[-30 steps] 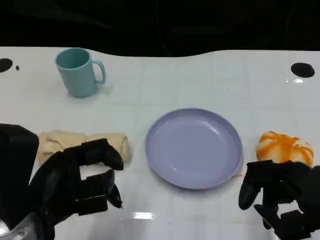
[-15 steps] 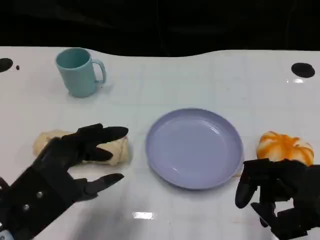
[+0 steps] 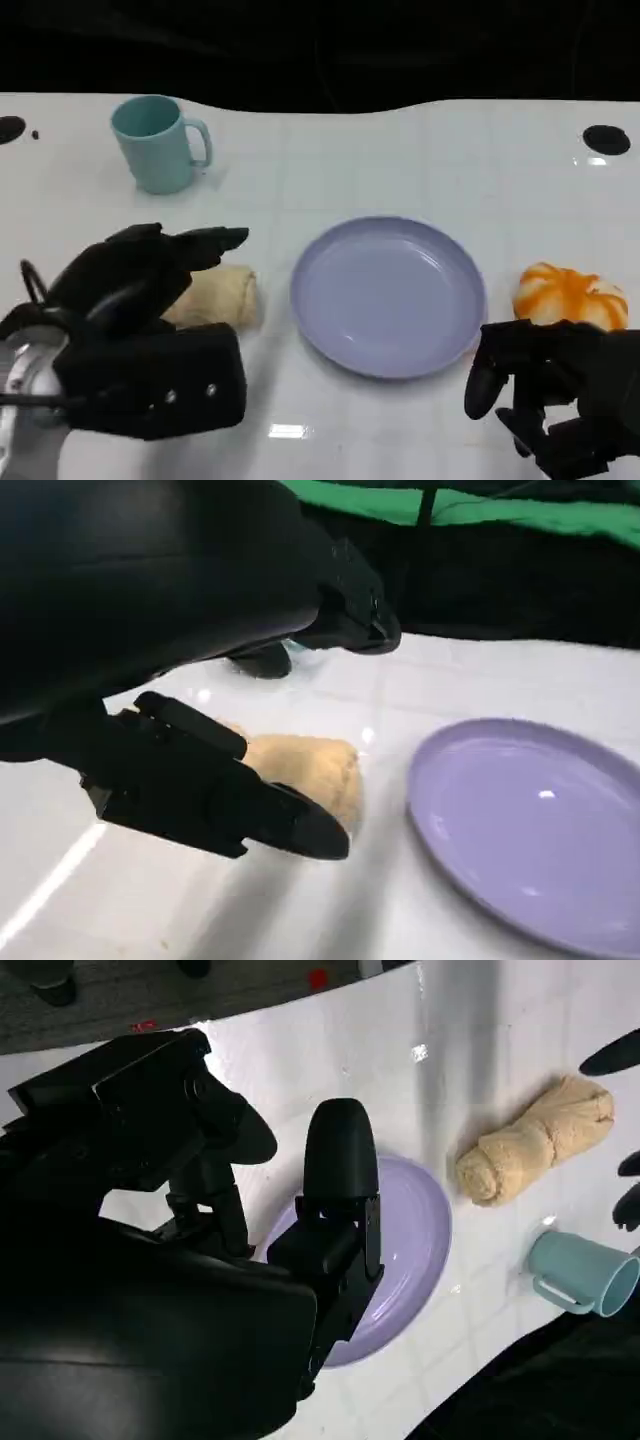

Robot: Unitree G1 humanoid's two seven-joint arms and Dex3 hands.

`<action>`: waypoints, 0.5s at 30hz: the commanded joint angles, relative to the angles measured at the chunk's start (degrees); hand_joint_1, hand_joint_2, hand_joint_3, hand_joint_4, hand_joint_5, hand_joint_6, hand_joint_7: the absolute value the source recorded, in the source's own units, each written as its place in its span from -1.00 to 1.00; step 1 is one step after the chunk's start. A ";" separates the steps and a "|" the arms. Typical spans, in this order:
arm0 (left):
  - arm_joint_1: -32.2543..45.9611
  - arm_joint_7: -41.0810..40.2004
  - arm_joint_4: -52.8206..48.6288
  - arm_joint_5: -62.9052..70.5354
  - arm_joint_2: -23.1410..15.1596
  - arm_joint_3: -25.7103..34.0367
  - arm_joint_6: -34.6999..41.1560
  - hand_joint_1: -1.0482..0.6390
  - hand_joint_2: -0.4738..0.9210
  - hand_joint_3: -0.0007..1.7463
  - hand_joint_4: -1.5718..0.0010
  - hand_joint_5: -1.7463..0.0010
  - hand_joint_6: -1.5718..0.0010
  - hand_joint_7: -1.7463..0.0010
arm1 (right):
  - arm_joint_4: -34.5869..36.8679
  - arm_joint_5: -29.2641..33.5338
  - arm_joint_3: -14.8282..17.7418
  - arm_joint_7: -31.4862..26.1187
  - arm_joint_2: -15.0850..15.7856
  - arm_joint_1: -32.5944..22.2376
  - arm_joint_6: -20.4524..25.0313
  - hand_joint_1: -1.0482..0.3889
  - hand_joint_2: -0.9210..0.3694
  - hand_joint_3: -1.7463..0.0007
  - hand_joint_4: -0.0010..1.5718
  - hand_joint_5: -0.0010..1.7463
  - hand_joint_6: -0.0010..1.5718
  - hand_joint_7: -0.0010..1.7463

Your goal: Grasp the towel on the left side of the plate with the left hand and place it into the plate.

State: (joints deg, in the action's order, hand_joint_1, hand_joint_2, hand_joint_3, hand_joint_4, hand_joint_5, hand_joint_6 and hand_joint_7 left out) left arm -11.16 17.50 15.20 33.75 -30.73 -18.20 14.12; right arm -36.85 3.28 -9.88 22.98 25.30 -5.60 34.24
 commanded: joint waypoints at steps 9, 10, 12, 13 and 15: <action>-11.96 -0.72 -21.29 13.36 2.13 -7.75 -1.87 -0.39 0.98 -1.00 0.57 0.70 0.56 0.99 | -0.69 0.73 -0.72 -0.96 -0.06 -0.11 0.68 0.50 -0.51 -0.17 -0.10 0.94 -0.13 0.63; -12.34 -0.89 -22.23 13.65 2.36 -7.86 -2.16 -0.39 0.97 -1.00 0.56 0.72 0.56 0.99 | -0.68 0.73 -0.72 -0.96 -0.06 -0.12 0.62 0.50 -0.51 -0.17 -0.10 0.94 -0.13 0.63; -13.69 -1.25 -25.30 14.38 2.88 -8.47 -2.99 -0.39 0.97 -1.00 0.55 0.73 0.56 0.99 | -0.83 0.76 -0.71 -0.97 -0.03 -0.15 0.84 0.50 -0.51 -0.17 -0.10 0.94 -0.13 0.63; -15.04 -1.52 -28.16 15.27 3.22 -9.39 -3.55 -0.40 0.98 -1.00 0.55 0.74 0.56 0.99 | -0.92 0.84 -0.73 -1.00 0.02 -0.19 1.00 0.49 -0.51 -0.17 -0.11 0.94 -0.13 0.63; -17.12 -2.25 -32.69 16.43 3.88 -10.67 -4.57 -0.42 0.99 -0.99 0.53 0.76 0.57 1.00 | -0.92 0.84 -0.65 -1.01 0.03 -0.32 0.85 0.49 -0.52 -0.16 -0.11 0.95 -0.13 0.64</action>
State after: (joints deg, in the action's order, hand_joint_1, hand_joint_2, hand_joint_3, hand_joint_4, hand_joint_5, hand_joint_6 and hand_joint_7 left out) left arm -25.33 16.59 -12.37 48.41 -27.04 -27.50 10.57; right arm -37.36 3.79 -10.69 22.12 24.94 -5.74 35.07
